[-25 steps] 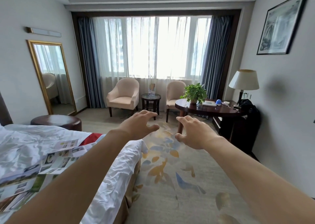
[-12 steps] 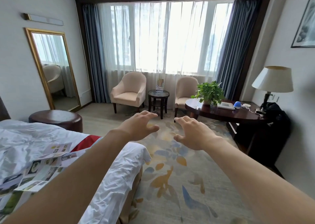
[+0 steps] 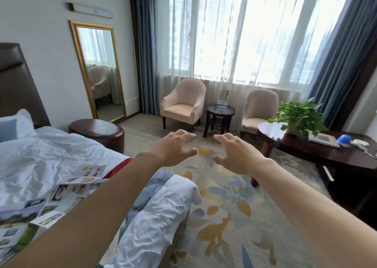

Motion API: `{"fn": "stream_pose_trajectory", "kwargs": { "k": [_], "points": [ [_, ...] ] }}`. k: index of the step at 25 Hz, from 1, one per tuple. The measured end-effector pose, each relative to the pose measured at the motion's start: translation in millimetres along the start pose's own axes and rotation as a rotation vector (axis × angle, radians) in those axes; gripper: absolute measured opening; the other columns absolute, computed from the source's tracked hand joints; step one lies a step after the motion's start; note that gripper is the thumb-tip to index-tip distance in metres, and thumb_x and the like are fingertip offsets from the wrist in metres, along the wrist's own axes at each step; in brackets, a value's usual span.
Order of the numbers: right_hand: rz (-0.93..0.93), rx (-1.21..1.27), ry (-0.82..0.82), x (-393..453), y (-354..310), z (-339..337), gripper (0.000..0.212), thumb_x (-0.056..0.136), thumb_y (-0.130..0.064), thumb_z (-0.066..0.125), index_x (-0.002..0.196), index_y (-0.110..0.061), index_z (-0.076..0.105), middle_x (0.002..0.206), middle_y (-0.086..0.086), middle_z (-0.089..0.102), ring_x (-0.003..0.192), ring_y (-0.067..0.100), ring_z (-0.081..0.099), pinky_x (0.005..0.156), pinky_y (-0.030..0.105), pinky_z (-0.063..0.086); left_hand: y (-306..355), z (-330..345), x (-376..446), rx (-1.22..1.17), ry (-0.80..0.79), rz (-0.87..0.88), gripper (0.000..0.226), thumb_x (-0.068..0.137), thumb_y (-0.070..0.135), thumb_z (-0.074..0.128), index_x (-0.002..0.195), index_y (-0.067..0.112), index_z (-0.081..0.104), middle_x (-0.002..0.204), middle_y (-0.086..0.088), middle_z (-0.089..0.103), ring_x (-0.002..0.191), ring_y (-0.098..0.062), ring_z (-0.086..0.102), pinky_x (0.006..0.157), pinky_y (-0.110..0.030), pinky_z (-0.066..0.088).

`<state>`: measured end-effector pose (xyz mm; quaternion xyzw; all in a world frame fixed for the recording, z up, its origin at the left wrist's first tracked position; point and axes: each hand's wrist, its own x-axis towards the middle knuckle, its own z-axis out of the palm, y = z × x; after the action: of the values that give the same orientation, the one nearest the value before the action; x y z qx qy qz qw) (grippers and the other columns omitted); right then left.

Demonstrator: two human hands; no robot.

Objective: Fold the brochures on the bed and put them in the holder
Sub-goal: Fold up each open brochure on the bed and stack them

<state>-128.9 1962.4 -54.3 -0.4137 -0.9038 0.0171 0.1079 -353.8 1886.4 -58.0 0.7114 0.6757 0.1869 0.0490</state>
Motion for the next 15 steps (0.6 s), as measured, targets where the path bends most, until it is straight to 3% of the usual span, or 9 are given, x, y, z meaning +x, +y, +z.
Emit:
{"fn": "stream_pose_trajectory", "kwargs": {
  "k": [8, 15],
  "points": [
    [-0.183, 0.04, -0.023, 183.0, -59.0, 51.8, 0.08, 0.09, -0.056, 0.06, 0.156, -0.027, 0.026, 0.155, 0.0, 0.037, 0.136, 0.023, 0.043, 0.106, 0.041, 0.043, -140.2, -33.3, 53.9, 0.102, 0.047, -0.204, 0.064, 0.095, 0.056, 0.051, 0.151, 0.031, 0.035, 0.158, 0.004, 0.034, 0.143, -0.018, 0.032, 0.112, -0.043, 0.033],
    [-0.552, 0.067, -0.122, 299.1, -182.9, 125.3, 0.076, 0.091, -0.057, 0.059, 0.154, -0.027, 0.03, 0.152, 0.002, 0.043, 0.134, 0.023, 0.046, 0.104, 0.039, 0.043, -253.6, -61.2, 17.1, 0.115, 0.143, -0.563, 0.064, 0.093, 0.056, 0.053, 0.15, 0.032, 0.038, 0.157, 0.005, 0.035, 0.141, -0.02, 0.036, 0.11, -0.042, 0.035]
  ]
}}
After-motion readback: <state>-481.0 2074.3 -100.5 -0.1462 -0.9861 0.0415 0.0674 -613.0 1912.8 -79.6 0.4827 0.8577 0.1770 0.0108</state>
